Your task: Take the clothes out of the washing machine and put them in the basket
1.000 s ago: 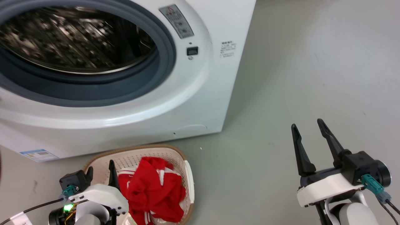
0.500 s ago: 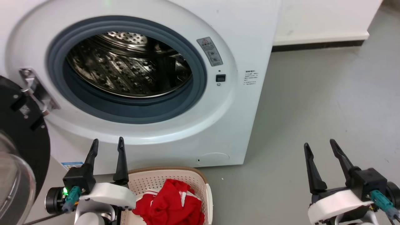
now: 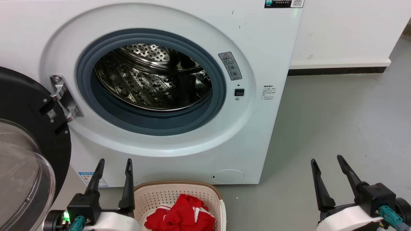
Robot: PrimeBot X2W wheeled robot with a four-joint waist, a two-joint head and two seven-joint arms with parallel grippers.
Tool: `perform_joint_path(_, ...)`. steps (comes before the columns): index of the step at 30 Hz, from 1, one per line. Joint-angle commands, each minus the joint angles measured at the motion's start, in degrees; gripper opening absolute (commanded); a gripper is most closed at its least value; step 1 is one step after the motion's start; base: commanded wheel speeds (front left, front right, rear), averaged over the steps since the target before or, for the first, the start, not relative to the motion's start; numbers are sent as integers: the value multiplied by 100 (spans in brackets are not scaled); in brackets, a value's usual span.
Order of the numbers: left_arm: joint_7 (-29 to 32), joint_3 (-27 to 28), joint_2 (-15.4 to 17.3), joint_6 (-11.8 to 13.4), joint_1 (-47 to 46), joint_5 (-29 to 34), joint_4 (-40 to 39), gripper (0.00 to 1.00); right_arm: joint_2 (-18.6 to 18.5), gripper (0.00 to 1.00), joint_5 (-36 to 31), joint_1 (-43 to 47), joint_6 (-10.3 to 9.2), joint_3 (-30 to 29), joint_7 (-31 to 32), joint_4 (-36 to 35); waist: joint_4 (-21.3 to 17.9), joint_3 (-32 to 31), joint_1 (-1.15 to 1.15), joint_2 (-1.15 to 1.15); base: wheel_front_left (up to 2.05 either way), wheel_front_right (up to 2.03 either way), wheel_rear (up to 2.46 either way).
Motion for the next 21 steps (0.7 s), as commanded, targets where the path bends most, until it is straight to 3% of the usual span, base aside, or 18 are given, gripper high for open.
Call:
perform_joint_path(1, 37, -17, -1, 11, 107, -40, -53, 100, 9, 100, -11, 109, -5, -6, 18, -47, 7, -8, 1, 0, 0, 0, 0)
perform_joint_path(21, 191, -79, 61, 137, 222, -158, -72, 100, 9, 100, 18, 99, -4, 56, 38, -74, -58, -18, 1, 0, 0, 0, 0)
